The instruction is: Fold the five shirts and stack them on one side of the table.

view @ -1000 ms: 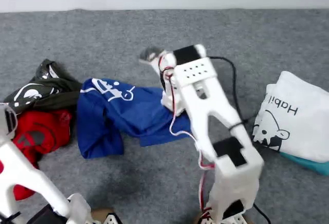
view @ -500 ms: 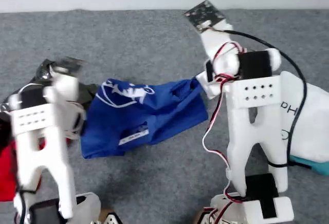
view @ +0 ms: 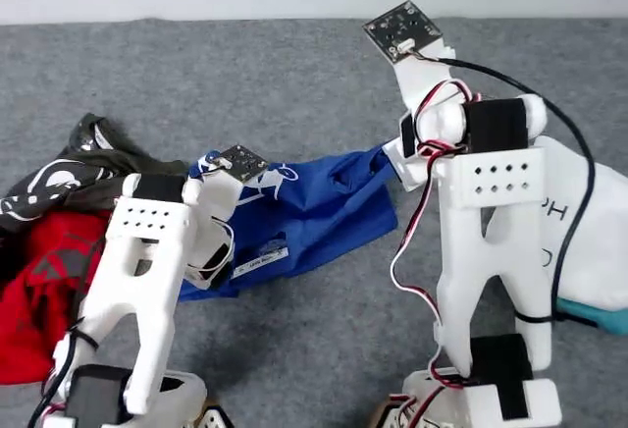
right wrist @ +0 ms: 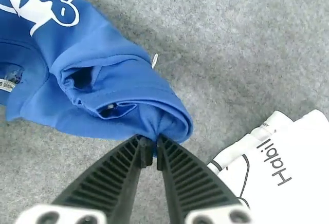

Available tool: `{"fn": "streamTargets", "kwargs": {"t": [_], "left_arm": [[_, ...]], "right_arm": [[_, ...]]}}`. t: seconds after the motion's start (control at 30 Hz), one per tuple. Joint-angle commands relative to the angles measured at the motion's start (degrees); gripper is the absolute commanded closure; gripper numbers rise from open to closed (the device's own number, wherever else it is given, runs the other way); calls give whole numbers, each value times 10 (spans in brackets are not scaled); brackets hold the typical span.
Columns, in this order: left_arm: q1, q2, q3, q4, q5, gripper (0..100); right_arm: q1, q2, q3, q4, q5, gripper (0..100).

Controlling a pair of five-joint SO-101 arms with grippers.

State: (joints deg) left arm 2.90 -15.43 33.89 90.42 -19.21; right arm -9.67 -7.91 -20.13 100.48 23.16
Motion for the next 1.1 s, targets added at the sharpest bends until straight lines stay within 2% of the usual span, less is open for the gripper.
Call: {"fn": "streamTargets", "kwargs": {"t": [0.0,0.1,0.23,0.47,0.67,0.87,1.07], "left_arm": [[-8,-4,-22,19,-3,895],[-55,-31,-73,60,4,896],[-159,-113,-138,77,10,895],[-292,-254,-163,77,9,892],[-398,-332,-162,78,11,893],[-465,-373,-161,79,11,893],[-510,-385,-161,86,11,893]], "right_arm": [[-8,-62,-33,22,-4,988],[-54,-100,-34,22,9,988],[-121,-145,-41,-6,37,988],[-206,-152,-81,-160,37,988],[-285,-90,-81,-270,37,988],[-388,34,-81,-280,37,988],[-471,129,-81,-240,37,962]]}}
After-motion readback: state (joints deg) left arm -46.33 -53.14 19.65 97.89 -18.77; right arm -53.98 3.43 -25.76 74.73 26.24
